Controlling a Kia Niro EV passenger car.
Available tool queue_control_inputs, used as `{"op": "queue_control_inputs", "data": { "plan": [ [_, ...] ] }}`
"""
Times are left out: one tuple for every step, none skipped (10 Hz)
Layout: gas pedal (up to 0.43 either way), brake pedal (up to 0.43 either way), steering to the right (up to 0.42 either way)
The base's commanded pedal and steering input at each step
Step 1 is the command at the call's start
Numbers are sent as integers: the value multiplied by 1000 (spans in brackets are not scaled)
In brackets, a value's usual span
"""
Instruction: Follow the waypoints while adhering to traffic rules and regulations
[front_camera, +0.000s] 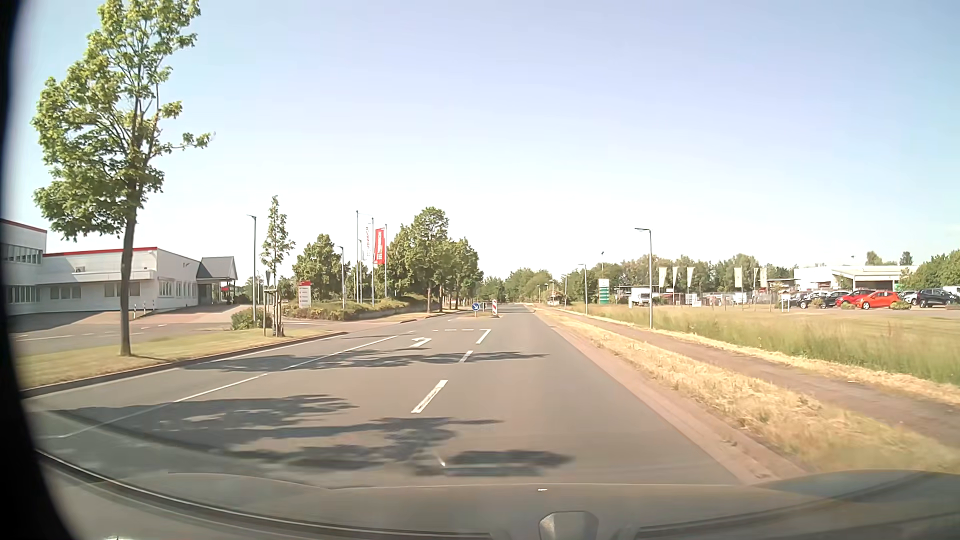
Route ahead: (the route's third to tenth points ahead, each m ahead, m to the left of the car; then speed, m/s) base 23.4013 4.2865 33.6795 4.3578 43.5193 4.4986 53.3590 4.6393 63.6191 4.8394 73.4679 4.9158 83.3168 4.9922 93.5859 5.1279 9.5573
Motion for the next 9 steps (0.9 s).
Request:
{"op": "queue_control_inputs", "data": {
  "plan": [
    [248,6,4],
    [248,6,5],
    [248,6,4],
    [260,6,4],
    [260,6,4],
    [260,6,4],
    [260,6,4],
    [260,6,4],
    [260,6,4]
  ]
}}
